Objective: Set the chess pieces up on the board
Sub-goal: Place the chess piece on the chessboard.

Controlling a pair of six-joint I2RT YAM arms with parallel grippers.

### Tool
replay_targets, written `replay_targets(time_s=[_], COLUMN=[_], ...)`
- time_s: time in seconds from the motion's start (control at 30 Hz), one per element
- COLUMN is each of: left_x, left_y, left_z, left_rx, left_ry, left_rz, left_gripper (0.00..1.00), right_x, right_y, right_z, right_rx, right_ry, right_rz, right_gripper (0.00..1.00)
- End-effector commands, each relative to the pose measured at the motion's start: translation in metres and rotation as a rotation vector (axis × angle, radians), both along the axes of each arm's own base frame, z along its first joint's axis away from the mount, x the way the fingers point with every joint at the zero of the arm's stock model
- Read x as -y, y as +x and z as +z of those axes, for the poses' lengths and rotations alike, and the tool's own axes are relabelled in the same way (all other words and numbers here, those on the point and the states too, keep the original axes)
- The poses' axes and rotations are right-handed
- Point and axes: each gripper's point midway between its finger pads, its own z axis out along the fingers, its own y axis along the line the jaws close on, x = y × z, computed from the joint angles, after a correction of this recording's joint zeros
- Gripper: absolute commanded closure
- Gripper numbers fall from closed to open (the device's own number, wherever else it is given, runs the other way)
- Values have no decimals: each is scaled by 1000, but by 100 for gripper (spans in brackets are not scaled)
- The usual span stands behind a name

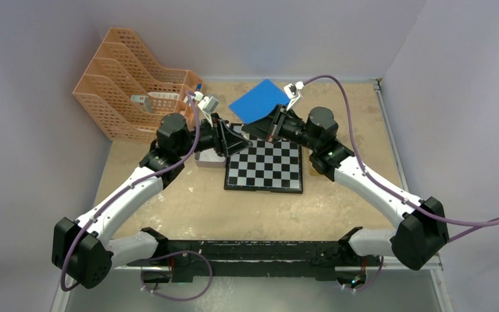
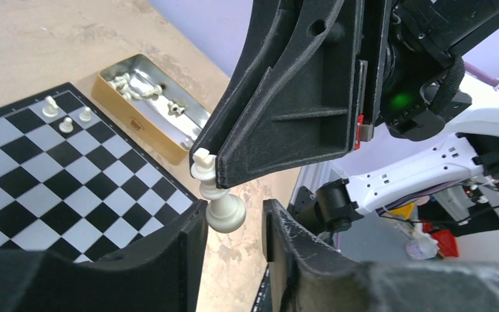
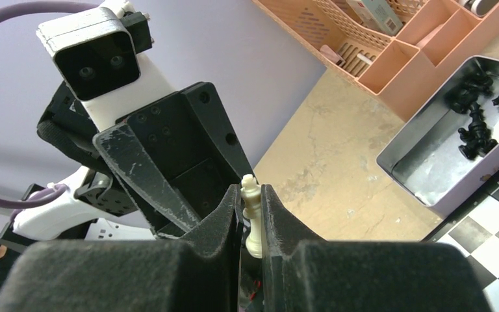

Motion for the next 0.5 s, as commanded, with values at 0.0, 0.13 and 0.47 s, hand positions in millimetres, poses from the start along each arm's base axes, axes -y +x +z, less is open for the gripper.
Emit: replay_targets(time_s=[0.0,0.13,0.47], left_x=[-2,-6,-23], left_y=[0,-2,-16], left_z=[33,28,10], left_rx=[129,160,361], left_ry=[-43,-4,176], left_rz=[4,10,-26], left_gripper=[71,78,90], right_x=[1,3,0], right_y=[-16,-15,-33], right_z=[29,26,2], right_rx=[76,96,166], right_ry=[66,34,-140], right_rz=[41,35,183], right_gripper=[91,89,68])
